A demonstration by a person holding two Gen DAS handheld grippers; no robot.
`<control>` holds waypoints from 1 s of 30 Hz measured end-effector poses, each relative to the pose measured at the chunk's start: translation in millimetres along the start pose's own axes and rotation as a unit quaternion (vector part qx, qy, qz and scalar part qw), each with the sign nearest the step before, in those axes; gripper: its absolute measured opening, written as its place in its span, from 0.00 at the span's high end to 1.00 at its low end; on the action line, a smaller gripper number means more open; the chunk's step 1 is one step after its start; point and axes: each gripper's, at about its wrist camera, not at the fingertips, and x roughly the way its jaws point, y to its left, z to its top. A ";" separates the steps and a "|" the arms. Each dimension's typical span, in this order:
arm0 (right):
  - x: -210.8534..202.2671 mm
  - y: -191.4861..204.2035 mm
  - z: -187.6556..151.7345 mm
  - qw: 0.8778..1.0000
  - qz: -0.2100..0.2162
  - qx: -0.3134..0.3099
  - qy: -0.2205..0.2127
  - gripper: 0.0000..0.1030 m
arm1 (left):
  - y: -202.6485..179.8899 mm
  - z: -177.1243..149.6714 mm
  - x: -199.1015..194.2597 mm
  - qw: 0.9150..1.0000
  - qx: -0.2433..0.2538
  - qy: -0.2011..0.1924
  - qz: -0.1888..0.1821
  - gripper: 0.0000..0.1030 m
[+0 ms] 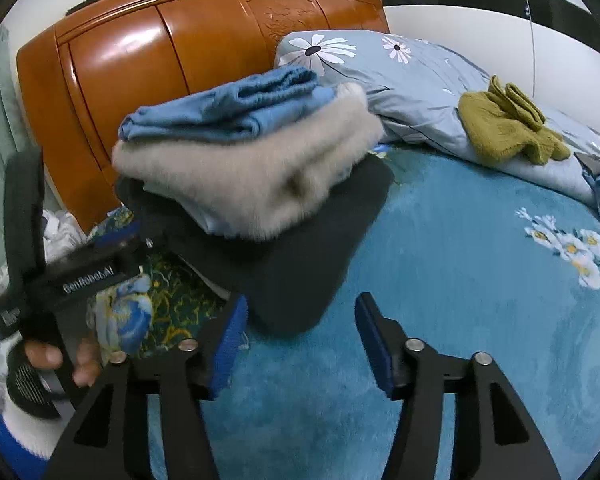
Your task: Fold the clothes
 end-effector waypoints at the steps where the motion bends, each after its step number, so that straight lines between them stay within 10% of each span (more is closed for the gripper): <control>1: -0.4 -0.7 -4.7 1.000 -0.004 0.001 0.000 0.39 | 2.6 -9.7 1.4 1.000 -0.024 -0.006 0.000 0.00; 14: -4.0 -11.1 -45.4 0.999 -0.032 0.020 -0.034 0.04 | -29.1 -34.6 5.6 0.992 0.058 -0.010 0.110 0.00; 30: -1.9 -2.9 -62.9 0.995 -0.061 -0.006 -0.074 0.00 | -29.9 -50.5 13.9 0.996 0.037 0.020 0.081 0.00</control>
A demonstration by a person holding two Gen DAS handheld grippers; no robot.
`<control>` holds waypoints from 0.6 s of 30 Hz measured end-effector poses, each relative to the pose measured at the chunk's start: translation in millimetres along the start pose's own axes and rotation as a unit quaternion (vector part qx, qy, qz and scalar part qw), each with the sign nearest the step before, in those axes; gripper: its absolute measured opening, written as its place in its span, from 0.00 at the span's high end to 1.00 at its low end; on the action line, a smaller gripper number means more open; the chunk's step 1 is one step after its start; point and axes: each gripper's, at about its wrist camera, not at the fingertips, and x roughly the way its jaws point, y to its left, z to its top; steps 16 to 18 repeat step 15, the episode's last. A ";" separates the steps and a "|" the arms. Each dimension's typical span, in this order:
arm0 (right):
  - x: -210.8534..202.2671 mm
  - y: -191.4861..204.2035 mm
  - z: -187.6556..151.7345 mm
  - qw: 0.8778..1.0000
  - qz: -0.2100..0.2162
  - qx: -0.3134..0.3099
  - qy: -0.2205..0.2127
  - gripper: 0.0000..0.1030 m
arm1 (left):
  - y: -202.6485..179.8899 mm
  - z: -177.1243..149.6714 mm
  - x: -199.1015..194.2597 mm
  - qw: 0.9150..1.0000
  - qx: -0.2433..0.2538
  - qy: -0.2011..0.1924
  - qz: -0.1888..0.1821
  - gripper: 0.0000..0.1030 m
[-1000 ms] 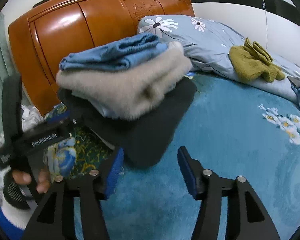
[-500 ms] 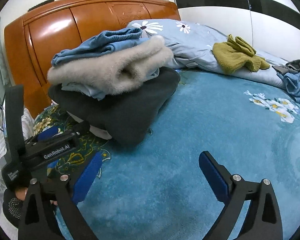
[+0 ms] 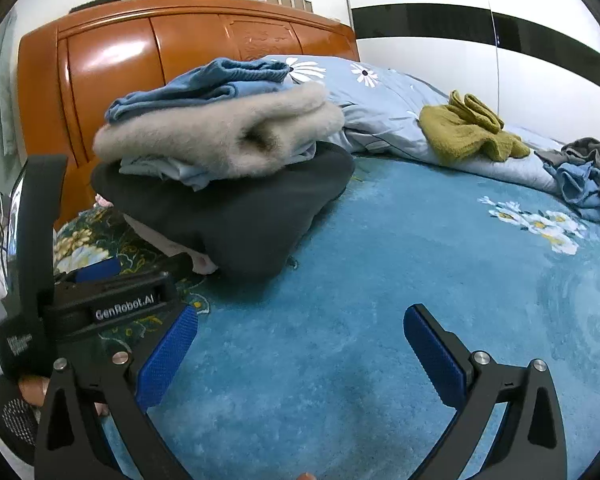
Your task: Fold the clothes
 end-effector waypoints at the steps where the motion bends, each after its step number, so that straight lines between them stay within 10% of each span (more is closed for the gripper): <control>1: 0.0 0.2 -0.1 1.000 0.000 0.000 0.000 0.00 | 0.8 -0.3 1.3 1.000 -0.004 0.003 -0.002 0.00; 18: -1.1 -4.0 -2.9 1.000 -0.010 0.013 -0.004 0.00 | -9.5 -4.2 -6.0 1.000 -0.002 0.004 0.006 0.00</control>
